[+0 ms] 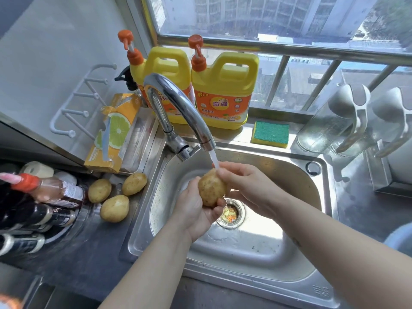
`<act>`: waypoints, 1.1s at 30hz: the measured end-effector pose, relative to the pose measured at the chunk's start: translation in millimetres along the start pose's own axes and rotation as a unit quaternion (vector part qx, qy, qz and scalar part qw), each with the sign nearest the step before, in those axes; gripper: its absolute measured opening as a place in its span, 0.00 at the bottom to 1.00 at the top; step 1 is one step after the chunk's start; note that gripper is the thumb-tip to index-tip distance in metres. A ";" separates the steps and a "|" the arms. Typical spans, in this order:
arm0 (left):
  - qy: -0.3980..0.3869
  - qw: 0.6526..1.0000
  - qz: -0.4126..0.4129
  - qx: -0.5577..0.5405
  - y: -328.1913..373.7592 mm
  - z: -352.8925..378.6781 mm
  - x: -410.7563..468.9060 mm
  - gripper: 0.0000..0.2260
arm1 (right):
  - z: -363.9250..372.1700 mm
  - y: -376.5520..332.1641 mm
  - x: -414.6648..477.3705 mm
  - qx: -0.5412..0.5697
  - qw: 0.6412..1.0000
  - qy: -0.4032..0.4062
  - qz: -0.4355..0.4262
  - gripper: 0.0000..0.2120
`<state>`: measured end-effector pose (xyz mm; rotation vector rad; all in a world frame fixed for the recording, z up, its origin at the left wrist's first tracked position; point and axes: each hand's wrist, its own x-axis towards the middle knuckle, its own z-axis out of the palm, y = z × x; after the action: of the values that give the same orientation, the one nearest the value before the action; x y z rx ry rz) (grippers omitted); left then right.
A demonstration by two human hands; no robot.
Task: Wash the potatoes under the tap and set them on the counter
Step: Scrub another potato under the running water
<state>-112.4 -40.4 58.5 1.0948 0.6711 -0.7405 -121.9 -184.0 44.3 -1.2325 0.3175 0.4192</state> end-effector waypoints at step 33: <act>-0.135 0.944 0.165 0.251 -5.4 -20.7 12.4 0.20 | 11.3 24.9 13.0 0.056 0.979 0.035 0.193 0.28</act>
<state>-111.9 -24.7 39.3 1.4899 0.0509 -0.7686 -122.0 -164.6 21.0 -1.0758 0.6385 0.6827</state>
